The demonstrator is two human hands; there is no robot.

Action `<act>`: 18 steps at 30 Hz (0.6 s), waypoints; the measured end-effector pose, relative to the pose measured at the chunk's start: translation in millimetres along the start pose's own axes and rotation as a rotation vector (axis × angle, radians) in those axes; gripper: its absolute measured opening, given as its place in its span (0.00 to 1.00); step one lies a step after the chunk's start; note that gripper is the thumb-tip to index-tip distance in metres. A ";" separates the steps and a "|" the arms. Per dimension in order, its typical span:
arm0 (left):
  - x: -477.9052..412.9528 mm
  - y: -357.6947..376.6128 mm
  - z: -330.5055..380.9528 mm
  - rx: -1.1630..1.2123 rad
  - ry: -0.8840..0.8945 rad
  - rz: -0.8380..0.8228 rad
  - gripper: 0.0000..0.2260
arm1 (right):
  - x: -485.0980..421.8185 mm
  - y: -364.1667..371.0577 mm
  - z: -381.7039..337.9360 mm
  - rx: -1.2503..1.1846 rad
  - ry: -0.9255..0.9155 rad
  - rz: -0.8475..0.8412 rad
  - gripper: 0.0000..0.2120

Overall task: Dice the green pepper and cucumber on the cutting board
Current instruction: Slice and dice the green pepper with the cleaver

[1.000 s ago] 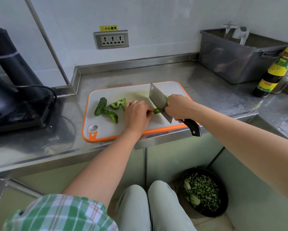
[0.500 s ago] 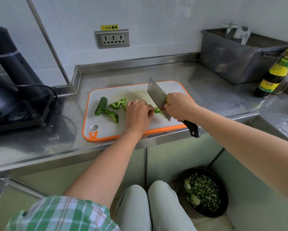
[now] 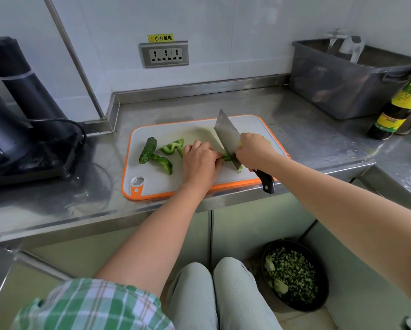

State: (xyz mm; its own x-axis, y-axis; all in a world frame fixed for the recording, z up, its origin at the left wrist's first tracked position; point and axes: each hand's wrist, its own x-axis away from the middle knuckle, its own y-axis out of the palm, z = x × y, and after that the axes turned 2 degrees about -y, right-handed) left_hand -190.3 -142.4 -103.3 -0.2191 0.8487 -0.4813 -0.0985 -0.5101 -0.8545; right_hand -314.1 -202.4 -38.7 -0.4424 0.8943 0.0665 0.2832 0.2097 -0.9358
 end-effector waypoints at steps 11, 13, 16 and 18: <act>8.0 4.1 -3.3 -0.047 0.197 0.081 0.05 | 12.8 -12.4 4.3 0.003 -0.049 -0.048 0.04; 7.8 3.5 -4.0 -0.043 0.195 0.073 0.06 | 13.2 -9.9 2.8 0.008 -0.054 -0.048 0.04; 8.2 1.6 -3.8 -0.032 0.175 0.074 0.05 | 10.4 -9.8 4.6 -0.023 -0.043 -0.021 0.02; 8.5 0.9 -2.6 -0.033 0.158 0.066 0.04 | 8.5 -11.1 5.1 -0.038 -0.046 0.002 0.02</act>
State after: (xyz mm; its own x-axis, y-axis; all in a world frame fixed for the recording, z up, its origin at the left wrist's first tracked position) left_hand -189.8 -135.3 -108.7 -0.0685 0.8265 -0.5588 -0.0568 -0.5624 -0.8249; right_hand -325.4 -199.1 -29.6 -0.4800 0.8760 0.0475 0.3164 0.2233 -0.9220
